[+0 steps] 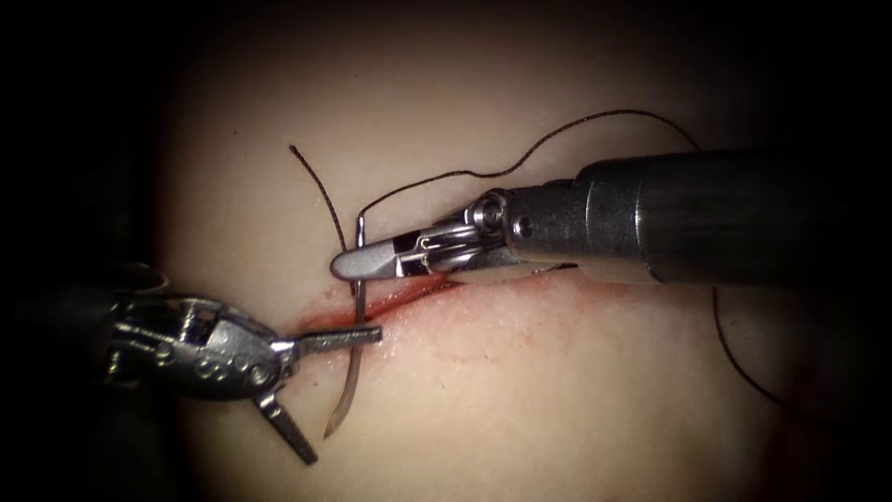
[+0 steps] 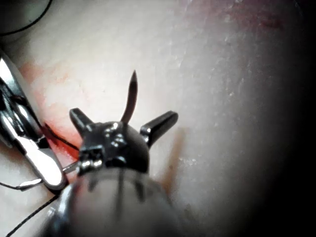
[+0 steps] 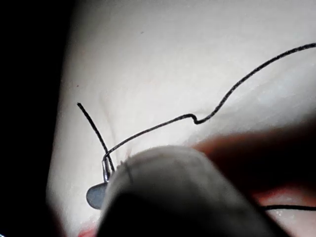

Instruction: Wound Closure

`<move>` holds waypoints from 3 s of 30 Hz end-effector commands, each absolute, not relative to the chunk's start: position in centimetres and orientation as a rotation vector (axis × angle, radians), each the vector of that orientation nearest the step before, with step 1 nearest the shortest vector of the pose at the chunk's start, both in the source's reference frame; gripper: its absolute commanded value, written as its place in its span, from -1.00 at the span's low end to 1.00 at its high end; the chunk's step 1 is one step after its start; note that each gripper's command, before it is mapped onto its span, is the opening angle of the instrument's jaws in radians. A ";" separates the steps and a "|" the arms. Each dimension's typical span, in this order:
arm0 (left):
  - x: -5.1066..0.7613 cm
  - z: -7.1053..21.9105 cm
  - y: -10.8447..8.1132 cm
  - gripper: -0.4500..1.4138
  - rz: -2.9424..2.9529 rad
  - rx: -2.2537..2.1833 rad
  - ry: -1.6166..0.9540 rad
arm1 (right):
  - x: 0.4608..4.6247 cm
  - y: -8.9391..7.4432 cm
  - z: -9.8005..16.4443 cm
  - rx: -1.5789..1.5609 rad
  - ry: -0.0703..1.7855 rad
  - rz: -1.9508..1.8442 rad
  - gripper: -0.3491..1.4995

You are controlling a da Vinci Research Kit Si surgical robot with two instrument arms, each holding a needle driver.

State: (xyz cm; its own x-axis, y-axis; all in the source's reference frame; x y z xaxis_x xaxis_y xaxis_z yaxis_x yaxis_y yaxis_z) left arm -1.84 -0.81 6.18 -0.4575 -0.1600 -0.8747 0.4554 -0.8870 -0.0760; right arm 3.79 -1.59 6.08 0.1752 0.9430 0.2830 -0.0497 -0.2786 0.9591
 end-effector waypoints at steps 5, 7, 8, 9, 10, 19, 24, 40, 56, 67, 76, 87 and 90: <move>-1.88 6.4 -0.8 -1.00 -2.298 1.364 0.474 | 3.89 -1.6 6.0 1.491 0.916 1.284 -1.00; -1.81 6.4 -0.7 -1.00 -2.354 1.363 0.558 | 3.88 -1.6 6.0 1.483 0.932 1.267 -1.00; -1.77 6.5 -0.7 -1.00 -2.438 1.357 0.652 | 3.87 -1.6 5.9 1.473 0.943 1.254 -1.00; -1.75 6.5 -0.8 -1.00 -2.471 1.344 0.686 | 3.87 -1.6 5.9 1.467 0.950 1.246 -1.00; -1.74 6.5 -0.8 -1.00 -2.469 1.343 0.687 | 3.87 -1.6 5.9 1.454 0.964 1.228 -1.00; -1.80 6.3 -0.6 -1.00 -2.396 1.951 1.069 | 3.84 -1.3 5.6 0.897 1.342 0.920 0.57; -1.93 6.2 -0.6 -1.00 -2.195 2.456 1.508 | 3.85 -1.0 5.4 0.766 1.349 0.818 0.40; -1.31 5.4 0.4 -1.00 -1.239 3.120 2.573 | 3.94 -1.1 5.5 0.634 1.410 0.564 -1.00; -1.05 5.4 0.6 -1.00 -1.247 3.230 2.476 | 4.32 -2.1 5.5 0.937 1.210 -0.036 -1.00; -0.74 5.5 0.8 -1.00 -1.647 3.261 2.172 | 3.97 -2.5 5.2 1.280 1.095 -0.107 -1.00; -0.21 5.6 1.0 -1.00 -2.108 3.322 1.646 | 3.39 -3.0 5.3 1.450 0.811 -0.074 -1.00; 0.46 5.5 1.3 -1.00 -2.509 3.317 1.164 | 2.74 -2.9 5.1 1.457 0.603 -0.048 -1.00; 0.59 5.5 1.3 -1.00 -2.546 3.332 1.101 | 2.53 -2.9 5.2 1.438 0.549 -0.030 -1.00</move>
State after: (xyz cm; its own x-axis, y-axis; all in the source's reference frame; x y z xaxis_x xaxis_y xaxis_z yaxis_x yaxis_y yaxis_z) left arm 0.68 1.35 5.40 0.4429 0.8108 -0.3827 -0.2857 -0.2770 -0.9174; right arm 2.46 -2.92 5.12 0.8791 0.3017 -0.3690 0.3366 0.1551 0.9288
